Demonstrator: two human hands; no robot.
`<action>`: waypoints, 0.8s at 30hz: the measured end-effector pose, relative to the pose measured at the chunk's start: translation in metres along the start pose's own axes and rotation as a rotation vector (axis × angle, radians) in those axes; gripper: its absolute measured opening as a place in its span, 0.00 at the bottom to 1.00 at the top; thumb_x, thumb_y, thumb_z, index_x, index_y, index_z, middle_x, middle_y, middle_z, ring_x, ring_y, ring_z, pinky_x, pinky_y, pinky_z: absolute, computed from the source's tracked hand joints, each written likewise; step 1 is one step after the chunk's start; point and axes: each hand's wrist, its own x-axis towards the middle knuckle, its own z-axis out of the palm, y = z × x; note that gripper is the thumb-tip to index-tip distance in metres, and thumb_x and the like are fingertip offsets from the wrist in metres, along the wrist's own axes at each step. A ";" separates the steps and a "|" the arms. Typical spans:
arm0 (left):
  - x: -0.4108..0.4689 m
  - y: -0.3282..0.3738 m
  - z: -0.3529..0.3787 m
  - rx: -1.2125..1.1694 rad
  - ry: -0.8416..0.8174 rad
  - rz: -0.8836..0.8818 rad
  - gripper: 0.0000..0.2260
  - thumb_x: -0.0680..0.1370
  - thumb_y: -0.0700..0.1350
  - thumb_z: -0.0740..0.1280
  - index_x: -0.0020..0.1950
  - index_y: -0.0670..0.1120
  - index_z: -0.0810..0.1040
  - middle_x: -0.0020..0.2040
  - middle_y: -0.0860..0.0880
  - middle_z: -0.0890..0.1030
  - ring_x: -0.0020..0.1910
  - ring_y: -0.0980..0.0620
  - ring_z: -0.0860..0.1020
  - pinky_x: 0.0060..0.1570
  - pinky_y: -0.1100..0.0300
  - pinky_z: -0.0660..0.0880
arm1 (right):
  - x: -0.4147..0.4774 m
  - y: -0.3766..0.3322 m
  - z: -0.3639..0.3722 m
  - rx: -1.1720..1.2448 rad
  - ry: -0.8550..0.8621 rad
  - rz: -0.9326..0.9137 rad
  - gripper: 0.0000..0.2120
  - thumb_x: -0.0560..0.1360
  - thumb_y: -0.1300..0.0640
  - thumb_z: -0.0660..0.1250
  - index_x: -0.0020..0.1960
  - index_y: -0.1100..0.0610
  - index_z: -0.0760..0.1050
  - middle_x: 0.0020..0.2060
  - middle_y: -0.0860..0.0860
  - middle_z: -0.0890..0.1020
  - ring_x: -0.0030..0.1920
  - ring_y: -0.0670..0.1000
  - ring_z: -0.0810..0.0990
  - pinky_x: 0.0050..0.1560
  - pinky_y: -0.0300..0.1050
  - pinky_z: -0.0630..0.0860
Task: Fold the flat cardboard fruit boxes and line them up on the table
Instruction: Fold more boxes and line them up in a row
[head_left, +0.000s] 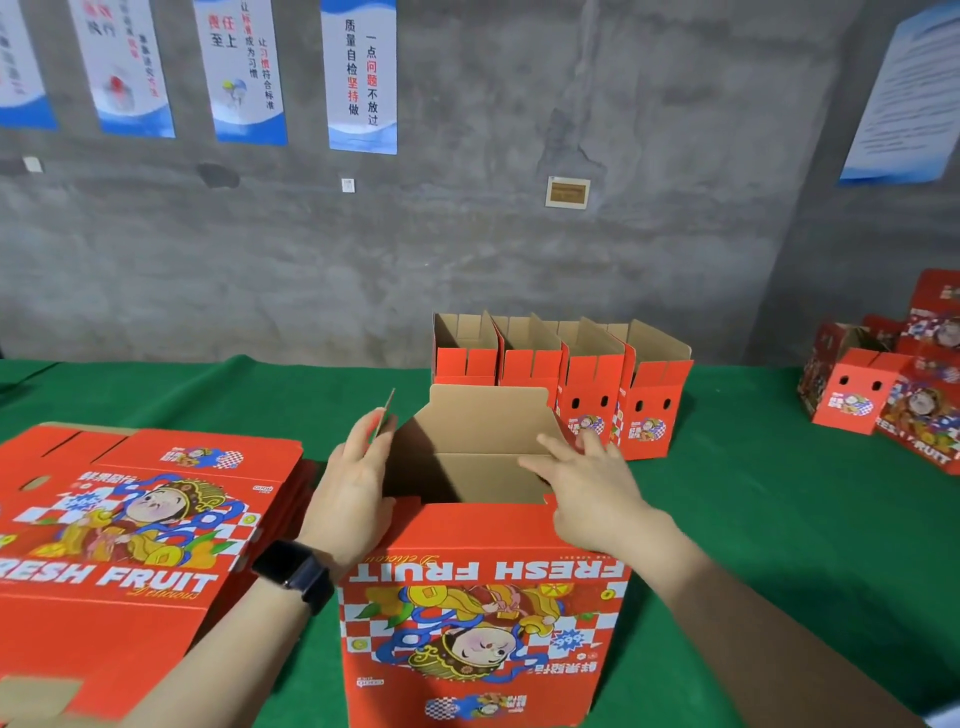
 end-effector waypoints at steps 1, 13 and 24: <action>0.000 -0.001 0.000 -0.013 -0.002 0.013 0.38 0.69 0.33 0.71 0.76 0.46 0.59 0.76 0.47 0.58 0.71 0.44 0.64 0.70 0.53 0.63 | 0.006 -0.001 -0.005 -0.018 -0.090 0.017 0.39 0.71 0.61 0.62 0.77 0.41 0.52 0.78 0.49 0.47 0.75 0.64 0.49 0.65 0.57 0.66; 0.022 -0.009 -0.002 -0.013 -0.151 -0.077 0.17 0.80 0.43 0.61 0.69 0.49 0.72 0.62 0.43 0.76 0.62 0.43 0.74 0.61 0.56 0.69 | 0.024 -0.018 0.005 -0.316 -0.219 -0.014 0.39 0.77 0.67 0.58 0.79 0.51 0.41 0.78 0.57 0.50 0.73 0.71 0.54 0.64 0.59 0.69; 0.036 -0.027 0.008 -0.580 -0.313 -0.108 0.25 0.70 0.25 0.67 0.62 0.46 0.75 0.64 0.48 0.72 0.63 0.49 0.72 0.66 0.60 0.67 | 0.003 0.017 0.035 0.686 0.332 -0.376 0.15 0.72 0.66 0.56 0.38 0.60 0.81 0.44 0.52 0.85 0.56 0.54 0.81 0.61 0.47 0.74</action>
